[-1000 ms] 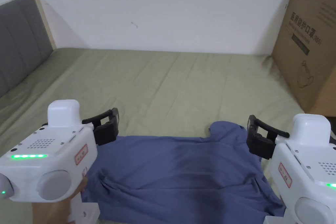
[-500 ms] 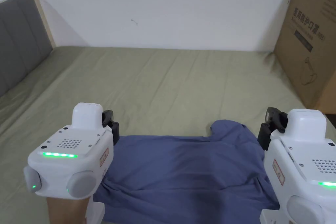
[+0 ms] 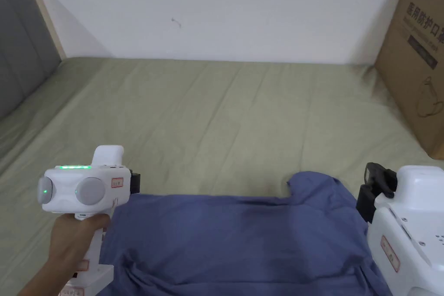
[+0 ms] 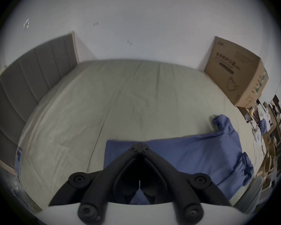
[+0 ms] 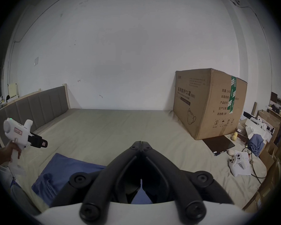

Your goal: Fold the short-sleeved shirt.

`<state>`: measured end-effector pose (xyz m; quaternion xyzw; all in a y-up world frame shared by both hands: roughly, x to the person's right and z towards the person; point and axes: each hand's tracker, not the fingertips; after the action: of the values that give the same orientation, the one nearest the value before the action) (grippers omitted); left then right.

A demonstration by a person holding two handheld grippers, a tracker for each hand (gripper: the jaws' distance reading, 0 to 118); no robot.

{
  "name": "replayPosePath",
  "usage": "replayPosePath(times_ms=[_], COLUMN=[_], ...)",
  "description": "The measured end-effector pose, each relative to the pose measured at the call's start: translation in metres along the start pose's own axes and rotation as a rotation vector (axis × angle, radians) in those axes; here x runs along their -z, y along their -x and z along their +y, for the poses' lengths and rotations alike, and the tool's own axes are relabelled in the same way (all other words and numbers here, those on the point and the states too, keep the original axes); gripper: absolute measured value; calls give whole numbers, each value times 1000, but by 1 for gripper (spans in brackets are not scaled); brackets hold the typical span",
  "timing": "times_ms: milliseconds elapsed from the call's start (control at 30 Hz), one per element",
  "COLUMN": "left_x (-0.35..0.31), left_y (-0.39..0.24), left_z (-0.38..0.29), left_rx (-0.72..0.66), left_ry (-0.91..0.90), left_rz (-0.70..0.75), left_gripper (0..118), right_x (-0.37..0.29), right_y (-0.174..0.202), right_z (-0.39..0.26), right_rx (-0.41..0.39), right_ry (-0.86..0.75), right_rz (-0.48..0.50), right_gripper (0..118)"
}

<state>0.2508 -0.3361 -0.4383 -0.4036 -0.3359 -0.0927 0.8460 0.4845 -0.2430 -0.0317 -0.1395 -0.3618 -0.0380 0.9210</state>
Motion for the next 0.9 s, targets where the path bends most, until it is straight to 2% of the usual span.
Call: replayPosePath(times_ms=[67, 100, 133, 200, 233, 367, 433, 467, 500, 533, 567, 633, 667, 700, 767, 800, 867, 900], left_x=[27, 39, 51, 74, 83, 115, 126, 130, 132, 135, 136, 128, 128, 128, 122, 114, 91, 79], left_y=[11, 16, 21, 29, 30, 42, 44, 44, 43, 41, 38, 29, 26, 23, 22, 20, 18, 18], left_z=[5, 7, 8, 8, 6, 2, -1, -2, -5, -8, -11, -13, -13, -14, -14, -13, -8, -6], left_rx=[-34, -46, -50, -74, -83, -119, -124, -123, -108, -84, -70, -25, -14, -7, -1, 4, 0, -7], left_ry=[56, 66, 69, 137, 173, 228, 245, 257, 275, 294, 296, 247, 236, 237, 220, 187, 106, 73], left_rz=[12, 44, 51, 61, 83, 108, 119, 117, 114, 92, 96, 112, 99, 101, 94, 85, 64, 46], left_gripper=[2, 14, 33, 86, 94, 94, 91, 81, 55, 43, 42, 13, 4, 3, 3, 3, 3, 3], right_x=[15, 23, 30, 42, 48, 68, 76, 78, 81, 84, 87, 94, 98, 103, 118, 127, 149, 163], right_y=[-3, -6, -7, -9, -11, -17, -20, -21, -23, -24, -25, -30, -34, -40, -51, -55, -66, -72], right_z=[-5, -8, -11, -17, -20, -34, -42, -44, -47, -50, -52, -56, -58, -60, -62, -64, -68, -70], right_rx=[4, 11, 28, 32, 35, 53, 99, 108, 116, 121, 123, 140, 166, 206, 235, 226, 194, 174], right_ry=[25, 44, 63, 89, 104, 145, 173, 179, 188, 200, 206, 235, 251, 268, 301, 302, 364, 405], right_rz=[-8, -10, -8, -19, -24, -38, -26, -28, -25, -26, -27, -20, -12, -7, 4, -17, -22, -20], right_gripper=[0, 0, 0, 0, 0, 0, 0, 0, 0, 0, 0, 0, 0, 0, 0, 9, 12, 25])
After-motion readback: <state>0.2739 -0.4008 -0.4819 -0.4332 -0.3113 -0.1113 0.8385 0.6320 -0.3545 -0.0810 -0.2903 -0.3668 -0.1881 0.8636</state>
